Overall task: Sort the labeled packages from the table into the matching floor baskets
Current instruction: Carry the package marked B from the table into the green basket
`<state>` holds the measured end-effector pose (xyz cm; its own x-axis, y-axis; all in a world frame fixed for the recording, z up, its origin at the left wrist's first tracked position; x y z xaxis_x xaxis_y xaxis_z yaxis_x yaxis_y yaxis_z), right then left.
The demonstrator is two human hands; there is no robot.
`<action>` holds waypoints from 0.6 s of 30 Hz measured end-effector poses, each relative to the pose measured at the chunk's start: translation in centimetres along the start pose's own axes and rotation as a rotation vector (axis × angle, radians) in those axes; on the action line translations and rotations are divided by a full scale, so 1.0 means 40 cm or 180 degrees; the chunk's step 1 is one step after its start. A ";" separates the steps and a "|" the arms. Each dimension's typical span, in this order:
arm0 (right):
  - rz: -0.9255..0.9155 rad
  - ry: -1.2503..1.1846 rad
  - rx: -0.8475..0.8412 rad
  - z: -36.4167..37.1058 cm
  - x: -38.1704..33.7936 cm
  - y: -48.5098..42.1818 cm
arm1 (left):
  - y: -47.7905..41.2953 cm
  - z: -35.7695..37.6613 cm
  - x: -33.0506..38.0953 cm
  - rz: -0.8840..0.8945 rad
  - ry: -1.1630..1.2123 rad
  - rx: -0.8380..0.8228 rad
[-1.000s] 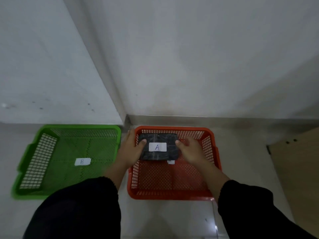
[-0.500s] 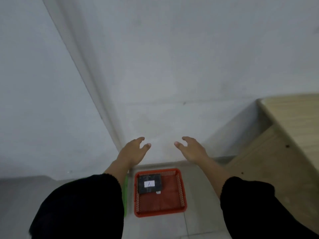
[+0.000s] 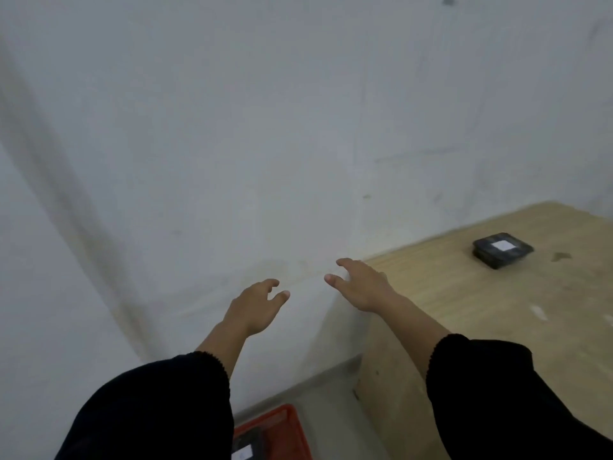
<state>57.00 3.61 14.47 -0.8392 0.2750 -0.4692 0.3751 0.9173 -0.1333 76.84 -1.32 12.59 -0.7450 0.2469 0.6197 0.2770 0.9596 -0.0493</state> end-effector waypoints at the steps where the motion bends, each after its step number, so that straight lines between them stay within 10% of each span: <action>1: 0.0058 0.0019 0.0034 -0.031 0.036 0.011 | 0.009 0.019 0.043 0.0079 -0.0013 -0.0032; 18: 0.0676 0.0237 0.0465 -0.565 0.818 0.189 | 0.176 0.534 0.816 0.0854 0.0149 -0.0354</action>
<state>23.49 26.06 17.85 -0.7602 0.4824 -0.4352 0.5943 0.7870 -0.1658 41.50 16.36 15.71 -0.6079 0.4809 0.6318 0.5271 0.8395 -0.1319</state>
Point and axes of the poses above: each hand's wrist, its own y-axis away from the middle knuckle, its own z-axis out of the palm, x = y × z, the point moved 8 cm from there along -y, towards the middle knuckle, and after that the axes turned 13 degrees about x, right-handed, at the moved point
